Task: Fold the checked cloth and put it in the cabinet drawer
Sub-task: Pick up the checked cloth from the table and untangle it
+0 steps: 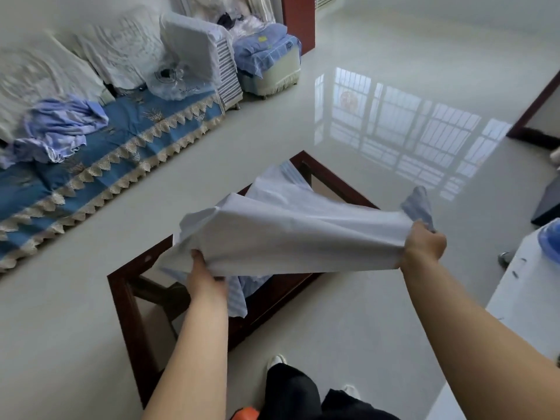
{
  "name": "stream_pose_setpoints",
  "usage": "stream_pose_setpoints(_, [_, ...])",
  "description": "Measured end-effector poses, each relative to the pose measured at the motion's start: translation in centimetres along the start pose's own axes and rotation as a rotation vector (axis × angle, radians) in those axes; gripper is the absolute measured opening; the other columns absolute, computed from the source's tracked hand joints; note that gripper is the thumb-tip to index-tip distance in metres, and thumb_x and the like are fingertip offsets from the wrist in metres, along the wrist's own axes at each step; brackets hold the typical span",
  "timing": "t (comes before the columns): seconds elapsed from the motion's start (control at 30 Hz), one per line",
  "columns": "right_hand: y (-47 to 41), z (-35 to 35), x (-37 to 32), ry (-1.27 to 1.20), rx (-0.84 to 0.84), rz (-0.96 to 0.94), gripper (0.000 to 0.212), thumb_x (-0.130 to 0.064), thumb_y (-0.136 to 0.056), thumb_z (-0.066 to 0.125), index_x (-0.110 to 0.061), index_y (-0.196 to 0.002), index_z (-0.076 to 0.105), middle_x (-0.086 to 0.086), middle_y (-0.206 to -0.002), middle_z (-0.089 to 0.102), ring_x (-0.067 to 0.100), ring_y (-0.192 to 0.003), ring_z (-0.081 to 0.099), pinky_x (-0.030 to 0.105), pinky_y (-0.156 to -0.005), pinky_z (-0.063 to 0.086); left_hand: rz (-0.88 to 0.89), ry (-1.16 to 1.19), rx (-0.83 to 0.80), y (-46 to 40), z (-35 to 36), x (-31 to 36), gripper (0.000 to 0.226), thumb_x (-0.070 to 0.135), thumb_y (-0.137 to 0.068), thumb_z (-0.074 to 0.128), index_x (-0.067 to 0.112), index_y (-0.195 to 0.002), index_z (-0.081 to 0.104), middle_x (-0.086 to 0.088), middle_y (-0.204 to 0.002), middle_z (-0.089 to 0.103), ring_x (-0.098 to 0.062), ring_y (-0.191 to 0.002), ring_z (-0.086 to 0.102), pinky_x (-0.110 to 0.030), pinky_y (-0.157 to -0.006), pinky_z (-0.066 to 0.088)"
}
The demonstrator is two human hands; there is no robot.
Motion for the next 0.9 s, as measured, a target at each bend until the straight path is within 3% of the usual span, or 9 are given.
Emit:
stream_pose_setpoints(0.13, [-0.2,-1.7,-2.3,0.158,-0.035,-0.222,0.03,-0.018,-0.092,0.05,0.002,-0.114,0.052,0.009,-0.098,0.051,0.026,-0.094,0.054,0.027,-0.074,0.036,0.395,-0.576,-0.048,3.0,3.0,1.3,0.025,0.032,-0.087,0.064,0.013,-0.103,0.058,-0.004,-0.096,0.064,-0.024,-0.09,0.062,-0.034,-0.08,0.049])
stream_pose_setpoints(0.2, [1.5,-0.7,-4.1,0.222,-0.144,-0.416,0.013,-0.017,-0.092,0.051,-0.005,-0.089,0.055,0.005,-0.081,0.05,0.025,-0.081,0.049,0.025,-0.064,0.035,0.633,-0.838,-0.192,6.3,5.7,0.1,0.022,0.027,-0.083,0.06,0.006,-0.09,0.061,-0.014,-0.092,0.063,-0.033,-0.09,0.062,-0.04,-0.083,0.052])
stream_pose_setpoints(0.27, [4.4,0.7,-5.7,0.28,-0.269,-0.612,0.027,-0.018,-0.093,0.051,-0.015,-0.067,0.045,-0.002,-0.064,0.045,0.021,-0.066,0.044,0.025,-0.052,0.032,0.846,-1.107,-0.357,9.2,7.9,-2.9,0.023,0.017,-0.073,0.064,-0.003,-0.084,0.066,-0.023,-0.098,0.059,-0.037,-0.094,0.058,-0.038,-0.089,0.049])
stream_pose_setpoints(0.4, [8.1,1.1,-7.5,0.407,-0.342,-0.819,0.028,-0.029,-0.098,0.044,-0.015,-0.074,0.046,-0.004,-0.062,0.046,0.022,-0.065,0.046,0.034,-0.056,0.031,1.28,-1.559,-0.557,14.5,9.6,-9.1,0.009,0.026,-0.059,0.064,0.017,-0.06,0.061,-0.015,-0.09,0.055,-0.036,-0.085,0.054,-0.041,-0.075,0.049])
stream_pose_setpoints(0.5, [9.3,-0.2,-9.6,0.489,-0.297,-0.919,0.03,-0.033,-0.101,0.035,-0.016,-0.082,0.05,0.003,-0.075,0.054,0.03,-0.076,0.052,0.031,-0.057,0.03,1.527,-1.778,-0.793,17.0,8.4,-13.2,0.012,0.03,-0.055,0.072,0.024,-0.059,0.063,-0.005,-0.088,0.054,-0.03,-0.085,0.052,-0.039,-0.069,0.048])
stream_pose_setpoints(0.57, [10.2,0.6,-9.7,0.635,-0.394,-0.93,0.033,-0.034,-0.102,0.032,-0.014,-0.097,0.057,0.009,-0.092,0.059,0.032,-0.089,0.057,0.03,-0.064,0.034,1.552,-1.87,-0.967,17.7,7.3,-15.7,0.011,0.028,-0.057,0.074,0.024,-0.065,0.067,-0.004,-0.092,0.054,-0.029,-0.089,0.049,-0.042,-0.073,0.049])
stream_pose_setpoints(0.67, [11.8,3.8,-4.6,1.096,-0.743,-0.891,0.033,-0.033,-0.101,0.032,-0.014,-0.116,0.054,0.009,-0.102,0.06,0.03,-0.094,0.055,0.032,-0.076,0.038,1.489,-1.819,-1.13,19.3,7.7,-17.5,0.01,0.025,-0.065,0.07,0.018,-0.071,0.068,-0.008,-0.106,0.057,-0.032,-0.103,0.05,-0.055,-0.086,0.046])
stream_pose_setpoints(0.77, [10.7,4.1,3.0,1.433,-1.056,-0.65,0.041,-0.042,-0.098,0.04,-0.01,-0.116,0.057,0.01,-0.117,0.061,0.028,-0.107,0.056,0.032,-0.083,0.038,1.121,-1.975,-1.178,20.2,8.4,-18.3,0.025,0.025,-0.086,0.053,0.01,-0.102,0.064,-0.011,-0.125,0.054,-0.035,-0.123,0.038,-0.054,-0.105,0.025])
stream_pose_setpoints(0.9, [6.5,1.7,7.7,1.605,-1.094,-0.327,0.051,-0.063,-0.08,0.058,-0.015,-0.096,0.057,0.003,-0.091,0.061,0.02,-0.088,0.056,0.028,-0.076,0.042,0.847,-1.814,-1.195,19.0,6.0,-20.4,0.045,0.028,-0.085,0.042,0.01,-0.124,0.056,-0.006,-0.136,0.049,-0.027,-0.134,0.032,-0.047,-0.115,0.013])
Point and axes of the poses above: each hand's wrist, its own y-axis away from the middle knuckle, its own z-axis out of the palm, x = y × z, the point moved 6 cm from there along -y, towards the middle knuckle
